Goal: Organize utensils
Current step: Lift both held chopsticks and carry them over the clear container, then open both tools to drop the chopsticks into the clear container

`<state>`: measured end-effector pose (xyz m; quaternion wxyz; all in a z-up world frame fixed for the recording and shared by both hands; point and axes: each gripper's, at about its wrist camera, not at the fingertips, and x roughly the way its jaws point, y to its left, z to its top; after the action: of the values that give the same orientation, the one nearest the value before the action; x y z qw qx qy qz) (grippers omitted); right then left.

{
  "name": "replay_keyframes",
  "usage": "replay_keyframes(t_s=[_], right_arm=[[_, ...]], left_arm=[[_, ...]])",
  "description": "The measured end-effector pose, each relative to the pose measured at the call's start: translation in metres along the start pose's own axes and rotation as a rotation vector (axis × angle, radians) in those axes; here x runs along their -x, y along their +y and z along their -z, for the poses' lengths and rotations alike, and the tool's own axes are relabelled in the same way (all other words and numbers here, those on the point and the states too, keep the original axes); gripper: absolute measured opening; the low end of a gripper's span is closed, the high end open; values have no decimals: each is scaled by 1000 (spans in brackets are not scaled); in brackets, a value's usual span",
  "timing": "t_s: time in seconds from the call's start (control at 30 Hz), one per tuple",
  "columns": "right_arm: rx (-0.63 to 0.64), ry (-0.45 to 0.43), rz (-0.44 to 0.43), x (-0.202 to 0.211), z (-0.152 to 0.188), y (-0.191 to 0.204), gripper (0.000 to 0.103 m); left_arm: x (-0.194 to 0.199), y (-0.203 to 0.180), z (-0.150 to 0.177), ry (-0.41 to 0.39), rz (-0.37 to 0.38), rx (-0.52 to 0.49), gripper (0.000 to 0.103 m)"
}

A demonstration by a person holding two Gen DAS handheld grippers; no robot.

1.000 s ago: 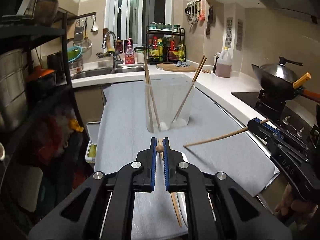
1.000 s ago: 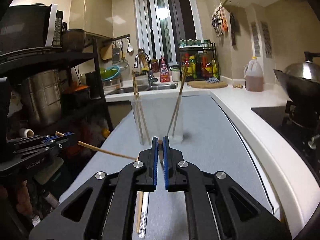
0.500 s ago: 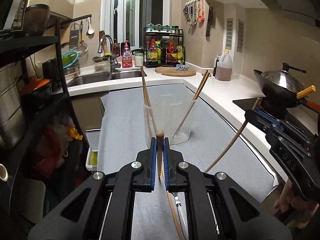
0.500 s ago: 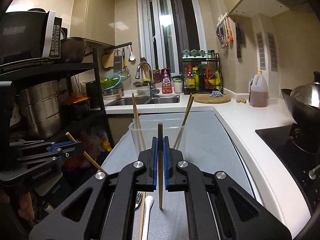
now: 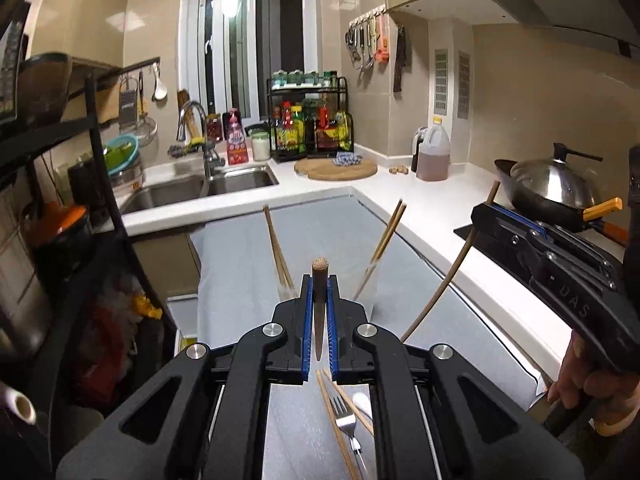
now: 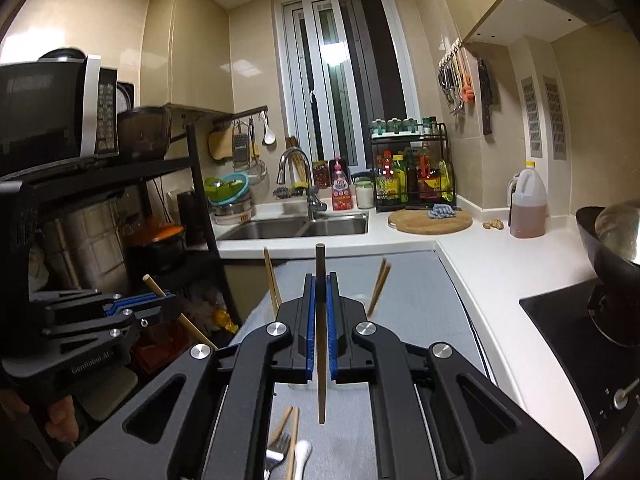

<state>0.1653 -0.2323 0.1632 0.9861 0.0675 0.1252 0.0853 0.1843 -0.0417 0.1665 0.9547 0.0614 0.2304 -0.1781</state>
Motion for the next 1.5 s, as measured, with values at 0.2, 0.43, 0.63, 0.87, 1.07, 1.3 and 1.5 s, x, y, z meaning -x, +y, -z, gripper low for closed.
replay_keyframes(t_s=[0.2, 0.43, 0.63, 0.87, 1.07, 1.3, 1.5], right_arm=[[3, -84, -25, -1, -48, 3, 5], [39, -163, -16, -9, -84, 5, 5], [54, -177, 10, -36, -89, 2, 5], [56, -133, 43, -75, -79, -4, 5], [48, -96, 49, -98, -66, -10, 5], [56, -10, 64, -114, -31, -13, 9], [36, 61, 93, -105, 4, -17, 54]], left_arm=[[8, 1, -42, -65, 21, -22, 6], [8, 9, -74, -138, -5, -18, 6], [-18, 10, -80, -132, -9, -6, 6], [-55, 17, -75, -84, -5, 8, 6], [-83, 25, -61, -28, -10, 18, 6], [-108, 36, -38, 50, -33, 54, 21], [-95, 35, -15, 31, -100, 56, 86]])
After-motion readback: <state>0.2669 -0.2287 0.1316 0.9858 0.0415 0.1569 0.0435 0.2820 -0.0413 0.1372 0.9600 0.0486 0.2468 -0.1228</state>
